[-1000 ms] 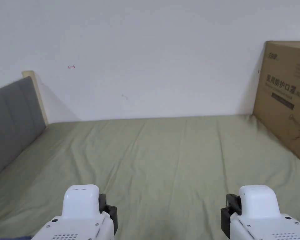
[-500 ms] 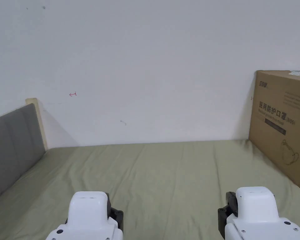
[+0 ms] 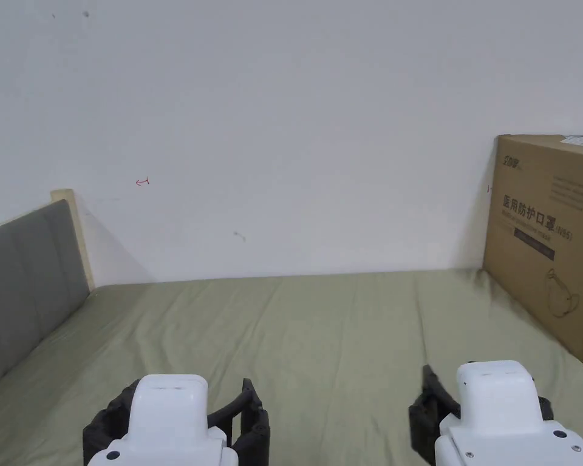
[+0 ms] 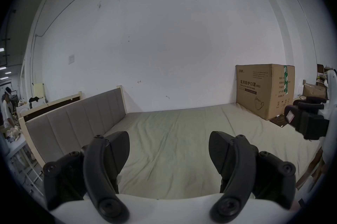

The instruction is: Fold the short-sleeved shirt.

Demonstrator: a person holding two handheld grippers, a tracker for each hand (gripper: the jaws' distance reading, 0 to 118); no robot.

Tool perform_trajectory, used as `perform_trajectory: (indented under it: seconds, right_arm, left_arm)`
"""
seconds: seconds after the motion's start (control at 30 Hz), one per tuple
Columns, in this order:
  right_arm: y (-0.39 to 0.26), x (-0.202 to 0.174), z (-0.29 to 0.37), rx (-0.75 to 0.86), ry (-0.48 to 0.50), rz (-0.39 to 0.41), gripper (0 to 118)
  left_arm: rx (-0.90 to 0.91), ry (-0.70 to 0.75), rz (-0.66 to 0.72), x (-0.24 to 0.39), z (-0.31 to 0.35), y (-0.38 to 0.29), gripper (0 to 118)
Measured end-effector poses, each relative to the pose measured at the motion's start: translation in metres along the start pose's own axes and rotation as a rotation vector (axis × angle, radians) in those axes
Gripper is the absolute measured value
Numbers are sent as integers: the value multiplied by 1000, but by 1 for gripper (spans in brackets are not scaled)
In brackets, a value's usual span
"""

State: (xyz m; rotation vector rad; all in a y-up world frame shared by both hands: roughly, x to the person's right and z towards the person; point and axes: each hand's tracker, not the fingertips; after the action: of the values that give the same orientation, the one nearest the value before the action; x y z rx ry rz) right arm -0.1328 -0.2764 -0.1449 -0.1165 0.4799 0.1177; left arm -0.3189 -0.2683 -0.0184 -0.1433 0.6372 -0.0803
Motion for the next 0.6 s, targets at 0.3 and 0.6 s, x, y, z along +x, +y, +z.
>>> perform_trajectory:
  seconds: [0.3, 0.6]
  right_arm:
    - [-3, 5, 0, 19, -29, 3, 114]
    - [-6, 5, 0, 17, -17, 0, 115]
  left_arm:
    - [-9, -16, 58, -8, 1, 6, 106]
    - [-17, -83, 120, -12, 0, 7, 110]
